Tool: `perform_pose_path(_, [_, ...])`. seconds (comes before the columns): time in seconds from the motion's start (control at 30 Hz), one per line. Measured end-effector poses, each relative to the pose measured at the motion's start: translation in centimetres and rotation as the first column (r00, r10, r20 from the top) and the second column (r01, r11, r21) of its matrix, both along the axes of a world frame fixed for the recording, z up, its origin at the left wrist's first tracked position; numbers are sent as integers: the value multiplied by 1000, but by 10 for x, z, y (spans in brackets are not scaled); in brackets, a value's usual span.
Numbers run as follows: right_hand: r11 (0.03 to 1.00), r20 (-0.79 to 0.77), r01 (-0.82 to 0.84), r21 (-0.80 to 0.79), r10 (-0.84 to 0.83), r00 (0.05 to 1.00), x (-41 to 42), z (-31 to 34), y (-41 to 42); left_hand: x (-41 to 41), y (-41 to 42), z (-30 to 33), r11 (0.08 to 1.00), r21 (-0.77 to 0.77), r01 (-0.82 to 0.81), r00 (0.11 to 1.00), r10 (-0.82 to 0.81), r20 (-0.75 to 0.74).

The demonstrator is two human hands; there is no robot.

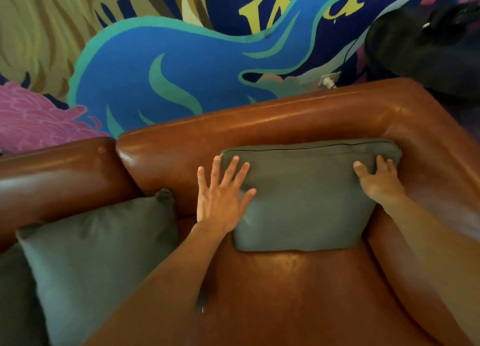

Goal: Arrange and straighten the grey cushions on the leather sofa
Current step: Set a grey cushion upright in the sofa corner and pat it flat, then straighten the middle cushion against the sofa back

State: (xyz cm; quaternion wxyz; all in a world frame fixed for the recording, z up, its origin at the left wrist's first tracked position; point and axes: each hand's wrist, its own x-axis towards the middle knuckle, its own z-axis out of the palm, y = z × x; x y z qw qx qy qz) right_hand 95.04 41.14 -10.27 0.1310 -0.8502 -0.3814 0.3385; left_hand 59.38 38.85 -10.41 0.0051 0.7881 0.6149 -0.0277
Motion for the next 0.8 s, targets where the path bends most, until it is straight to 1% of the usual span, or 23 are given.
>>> perform_pose_path(0.1, [995,54,36,91,-41,998,-30,9,-15,-47,-20,1,999,-10,35,998,-35,61])
perform_pose_path(0.13, [990,64,41,134,-50,997,-45,11,-22,-63,-27,0,1000,-29,12,996,-9,85])
perform_pose_path(0.23, [968,91,-22,250,-1,996,-104,12,-46,-115,-48,-5,981,-90,-173,972,184,145])
perform_pose_path(0.33, [923,96,-147,355,121,988,-185,7,-70,-171,-73,-12,937,-186,-295,942,318,109])
perform_pose_path(0.4, [890,79,-220,399,205,976,-235,4,-84,-203,-88,-15,896,-243,-371,910,403,97])
perform_pose_path(0.47, [858,89,-303,415,293,952,-289,-3,-96,-244,-106,-19,836,-286,-468,852,513,103])
perform_pose_path(0.53, [834,97,-379,401,373,923,-333,-9,-104,-284,-124,-23,768,-332,-548,780,612,128])
perform_pose_path(0.6, [828,69,-436,353,442,894,-360,-12,-108,-310,-137,-26,714,-359,-600,710,683,171])
perform_pose_path(0.7, [834,-45,-497,239,521,852,-403,-19,-111,-350,-156,-34,672,-346,-655,627,739,246])
perform_pose_path(0.73, [835,-85,-515,197,538,839,-417,-23,-112,-361,-161,-37,645,-351,-679,583,764,276])
perform_pose_path(0.8, [837,-159,-535,114,547,822,-440,-34,-112,-381,-168,-42,561,-403,-723,451,825,339])
